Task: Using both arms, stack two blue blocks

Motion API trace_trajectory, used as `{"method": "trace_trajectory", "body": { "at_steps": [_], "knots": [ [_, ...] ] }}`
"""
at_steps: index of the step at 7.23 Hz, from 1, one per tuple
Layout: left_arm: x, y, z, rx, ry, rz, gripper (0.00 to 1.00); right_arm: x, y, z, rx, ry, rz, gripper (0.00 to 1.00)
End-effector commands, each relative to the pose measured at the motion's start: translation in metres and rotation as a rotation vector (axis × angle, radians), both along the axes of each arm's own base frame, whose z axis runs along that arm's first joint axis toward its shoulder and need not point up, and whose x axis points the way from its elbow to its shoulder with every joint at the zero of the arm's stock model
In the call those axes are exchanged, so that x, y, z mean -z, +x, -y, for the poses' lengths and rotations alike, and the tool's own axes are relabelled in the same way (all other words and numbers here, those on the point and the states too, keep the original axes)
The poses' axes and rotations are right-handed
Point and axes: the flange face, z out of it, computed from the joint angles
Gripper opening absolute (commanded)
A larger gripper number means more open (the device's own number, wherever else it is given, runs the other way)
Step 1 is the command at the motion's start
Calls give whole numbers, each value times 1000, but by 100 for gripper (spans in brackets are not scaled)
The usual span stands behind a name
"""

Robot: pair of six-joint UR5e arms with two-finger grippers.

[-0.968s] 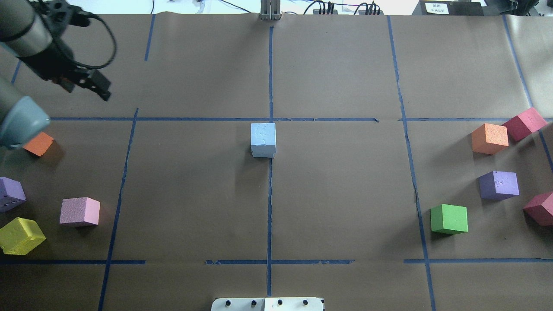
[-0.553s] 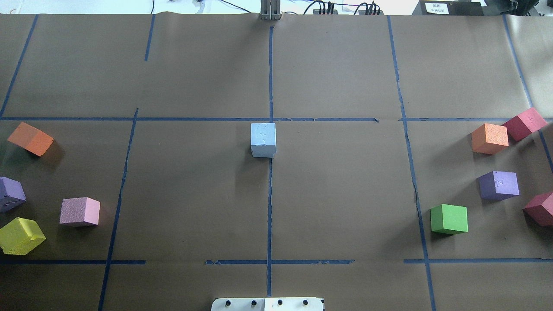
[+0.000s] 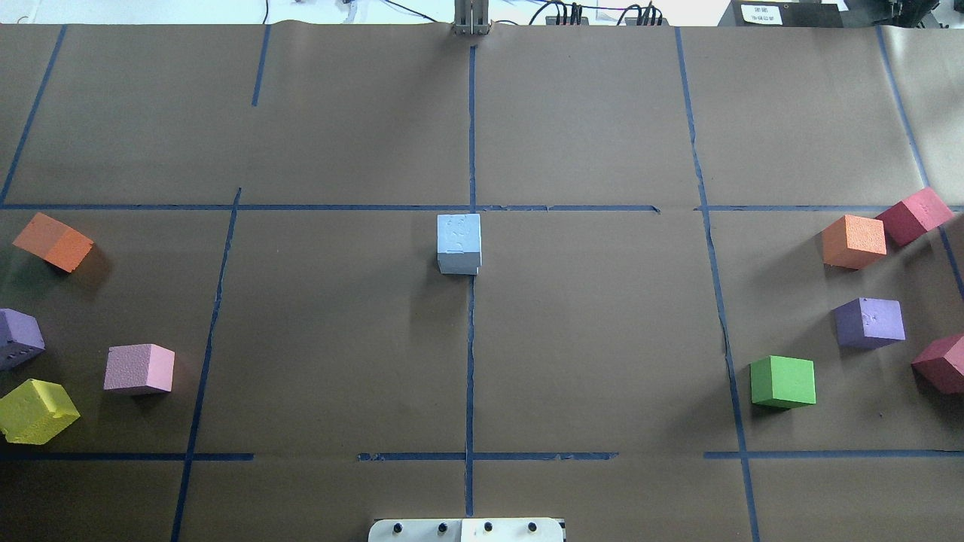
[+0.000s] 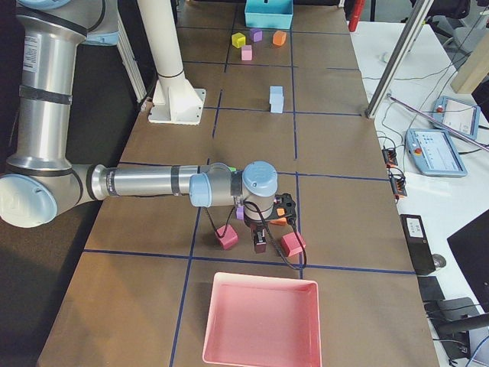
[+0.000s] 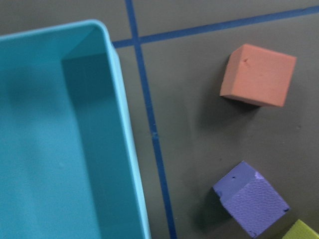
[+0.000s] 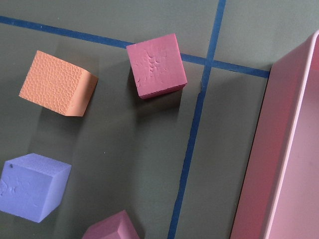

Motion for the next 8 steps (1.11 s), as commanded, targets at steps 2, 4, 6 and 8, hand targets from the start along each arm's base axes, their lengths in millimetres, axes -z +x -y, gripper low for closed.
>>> {"method": "trace_trajectory", "body": {
  "at_steps": [2, 4, 6, 8],
  "knots": [
    [-26, -5, -13, 12, -37, 16, 100, 2, -2, 3, 3, 3, 0, 100],
    [-28, -6, -16, 12, -40, 16, 100, 2, -3, 3, 6, 3, 0, 100],
    [-24, -5, -14, 12, -32, 15, 100, 2, -4, 2, 7, 0, 4, 100],
    [-28, -5, -14, 10, -40, 16, 100, 1, -12, 2, 25, -1, 6, 100]
  ]
}}
